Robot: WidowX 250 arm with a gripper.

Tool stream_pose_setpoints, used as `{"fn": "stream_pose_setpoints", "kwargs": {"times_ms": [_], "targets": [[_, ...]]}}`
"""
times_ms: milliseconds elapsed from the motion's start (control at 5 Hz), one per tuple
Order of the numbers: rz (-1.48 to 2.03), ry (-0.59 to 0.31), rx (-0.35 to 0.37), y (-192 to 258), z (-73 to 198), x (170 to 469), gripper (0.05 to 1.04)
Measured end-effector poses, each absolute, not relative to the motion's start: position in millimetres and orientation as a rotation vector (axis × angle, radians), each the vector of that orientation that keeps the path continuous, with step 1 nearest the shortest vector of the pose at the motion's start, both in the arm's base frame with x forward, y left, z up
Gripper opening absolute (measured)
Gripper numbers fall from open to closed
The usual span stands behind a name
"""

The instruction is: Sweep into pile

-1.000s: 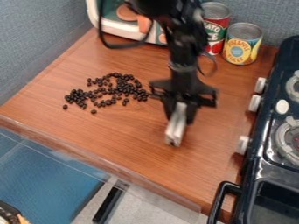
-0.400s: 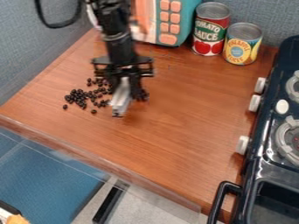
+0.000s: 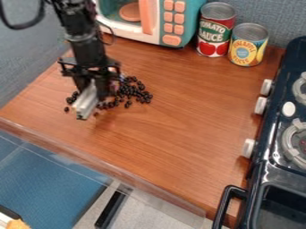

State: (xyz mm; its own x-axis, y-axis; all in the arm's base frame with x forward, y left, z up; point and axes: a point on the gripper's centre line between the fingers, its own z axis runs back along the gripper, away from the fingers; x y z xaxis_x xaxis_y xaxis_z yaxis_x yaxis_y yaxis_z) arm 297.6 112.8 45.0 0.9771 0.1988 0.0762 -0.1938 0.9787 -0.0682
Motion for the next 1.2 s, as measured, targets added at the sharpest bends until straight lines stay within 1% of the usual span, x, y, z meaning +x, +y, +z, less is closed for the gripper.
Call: {"fn": "stream_pose_setpoints", "kwargs": {"times_ms": [200, 400, 600, 1000, 1200], "targets": [[0.195, -0.168, 0.014, 136, 56, 290, 0.390], [0.256, -0.242, 0.148, 153, 51, 288, 0.390], [0.285, -0.255, 0.222, 162, 46, 300, 0.390], [0.308, -0.141, 0.219, 188, 31, 345, 0.390], [0.252, -0.064, 0.244, 195, 29, 343, 0.390]]}}
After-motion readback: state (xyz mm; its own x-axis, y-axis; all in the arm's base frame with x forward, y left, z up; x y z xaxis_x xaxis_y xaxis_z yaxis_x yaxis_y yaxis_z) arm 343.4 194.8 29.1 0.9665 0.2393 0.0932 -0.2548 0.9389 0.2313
